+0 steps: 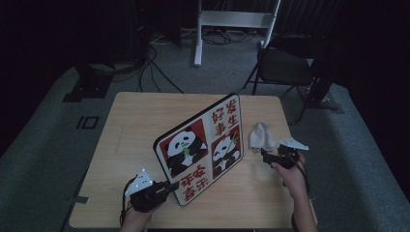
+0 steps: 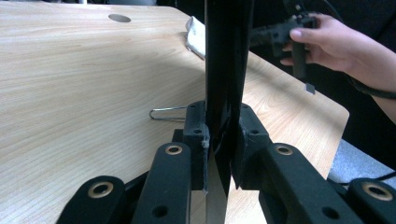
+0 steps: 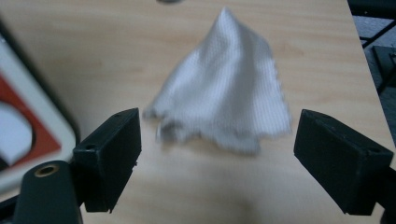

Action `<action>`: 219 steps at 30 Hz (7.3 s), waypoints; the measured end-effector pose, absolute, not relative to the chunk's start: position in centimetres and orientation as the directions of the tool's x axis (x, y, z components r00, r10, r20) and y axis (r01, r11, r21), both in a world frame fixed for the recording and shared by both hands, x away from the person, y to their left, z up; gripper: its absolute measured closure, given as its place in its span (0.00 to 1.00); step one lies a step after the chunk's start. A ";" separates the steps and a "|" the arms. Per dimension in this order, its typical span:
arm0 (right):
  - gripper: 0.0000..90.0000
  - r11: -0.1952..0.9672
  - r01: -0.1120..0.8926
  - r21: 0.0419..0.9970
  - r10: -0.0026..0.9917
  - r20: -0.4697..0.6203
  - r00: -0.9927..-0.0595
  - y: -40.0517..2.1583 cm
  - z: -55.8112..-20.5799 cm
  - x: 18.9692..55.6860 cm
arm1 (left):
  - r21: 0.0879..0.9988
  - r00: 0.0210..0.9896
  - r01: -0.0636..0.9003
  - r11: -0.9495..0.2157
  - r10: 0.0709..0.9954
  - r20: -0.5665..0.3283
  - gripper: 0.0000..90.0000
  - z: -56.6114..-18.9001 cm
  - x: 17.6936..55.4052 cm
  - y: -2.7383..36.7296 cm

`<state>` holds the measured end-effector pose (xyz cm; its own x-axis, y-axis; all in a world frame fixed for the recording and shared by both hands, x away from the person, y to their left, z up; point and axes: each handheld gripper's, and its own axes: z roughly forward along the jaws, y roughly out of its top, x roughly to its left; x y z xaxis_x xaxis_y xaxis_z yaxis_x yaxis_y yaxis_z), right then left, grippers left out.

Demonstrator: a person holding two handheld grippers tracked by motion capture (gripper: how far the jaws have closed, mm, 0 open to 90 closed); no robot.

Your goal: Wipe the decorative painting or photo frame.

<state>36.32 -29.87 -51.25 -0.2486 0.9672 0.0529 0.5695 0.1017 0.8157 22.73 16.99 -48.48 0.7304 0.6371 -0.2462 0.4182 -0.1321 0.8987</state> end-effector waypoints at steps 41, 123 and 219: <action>0.34 0.122 0.653 0.748 0.978 0.020 -0.206 -27.5 -54.9 45.8 | 0.900 0.743 0.414 -0.138 0.622 -0.246 0.88 -48.6 22.8 17.1; 0.87 -0.005 0.217 0.976 0.799 0.134 -0.586 -21.5 -32.8 35.7 | 0.899 0.744 0.415 -0.142 0.622 -0.245 0.88 -48.5 22.5 16.8; 0.87 0.085 0.545 0.834 0.835 0.238 -0.496 -22.1 -46.8 37.9 | 0.886 0.773 0.419 -0.198 0.589 -0.234 0.86 -48.2 22.5 16.6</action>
<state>37.90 -22.06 -46.78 -0.4959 0.8350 0.2384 0.5449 0.0854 0.8341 22.49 16.65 -48.21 0.7734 0.5891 -0.2340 0.4186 -0.1975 0.8864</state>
